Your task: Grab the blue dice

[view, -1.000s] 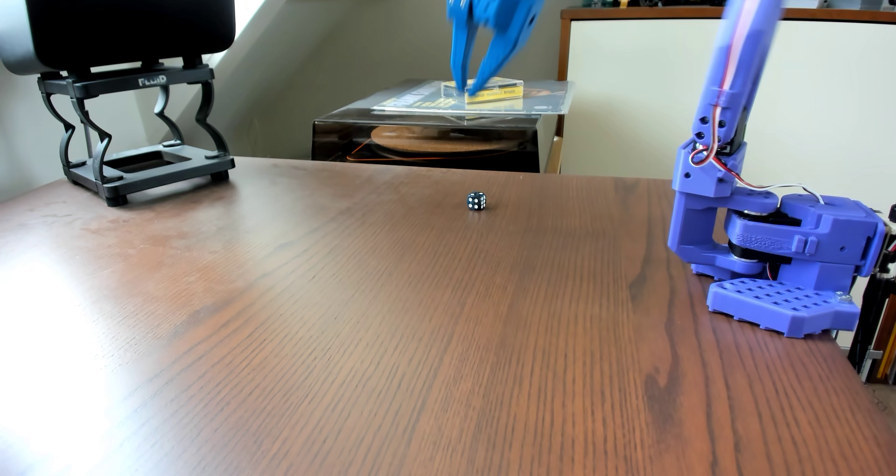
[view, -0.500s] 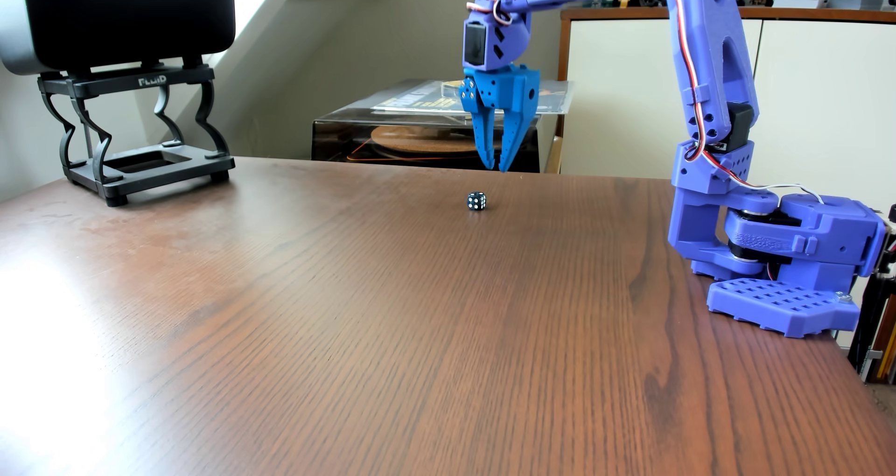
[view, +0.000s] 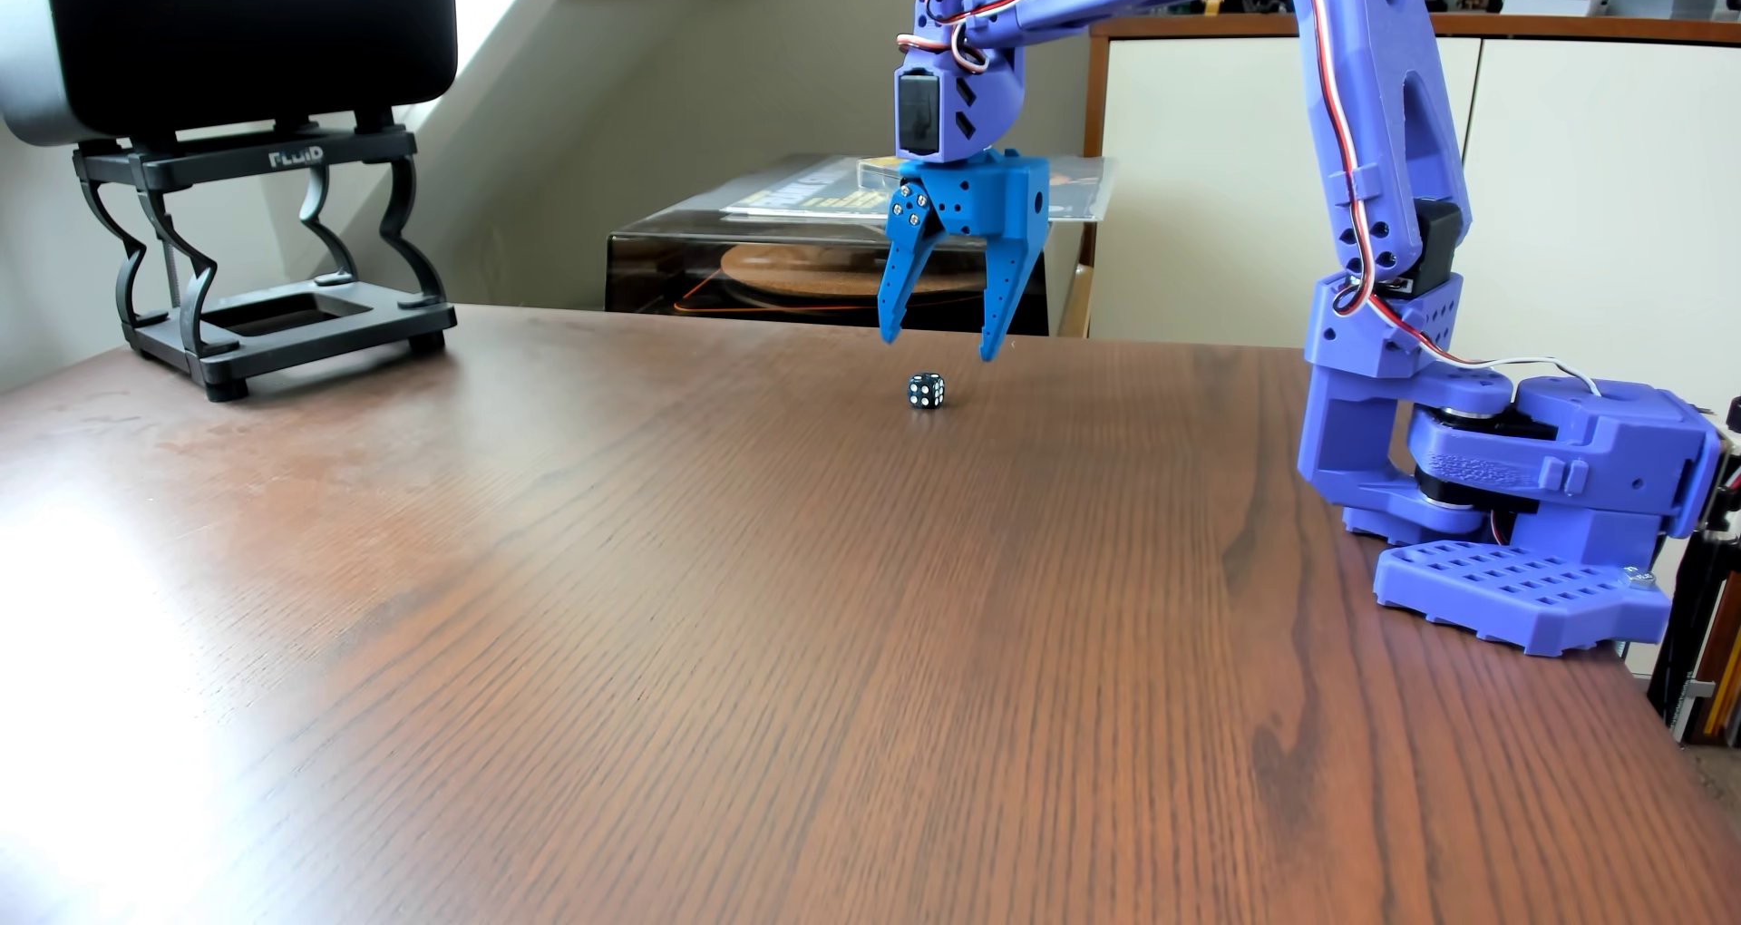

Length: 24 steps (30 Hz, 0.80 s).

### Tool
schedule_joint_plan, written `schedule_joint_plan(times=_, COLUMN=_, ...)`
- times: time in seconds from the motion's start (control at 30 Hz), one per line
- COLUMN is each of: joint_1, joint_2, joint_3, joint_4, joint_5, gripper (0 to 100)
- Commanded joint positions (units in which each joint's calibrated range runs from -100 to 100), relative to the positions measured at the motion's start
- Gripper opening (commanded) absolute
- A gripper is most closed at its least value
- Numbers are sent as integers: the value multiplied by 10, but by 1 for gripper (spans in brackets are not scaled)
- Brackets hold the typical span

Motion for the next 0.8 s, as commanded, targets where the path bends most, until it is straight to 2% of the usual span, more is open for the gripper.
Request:
schedule_joint_plan(times=0.0, joint_1=-15, joint_2=-10, joint_3=-9, joint_4=-12, joint_5=2, gripper=29)
schedule_joint_plan(times=0.37, joint_1=4, joint_2=19, joint_3=-7, joint_4=-63, joint_5=2, gripper=29)
schedule_joint_plan(times=0.77, joint_1=20, joint_2=26, joint_3=10, joint_4=-64, joint_5=3, gripper=29)
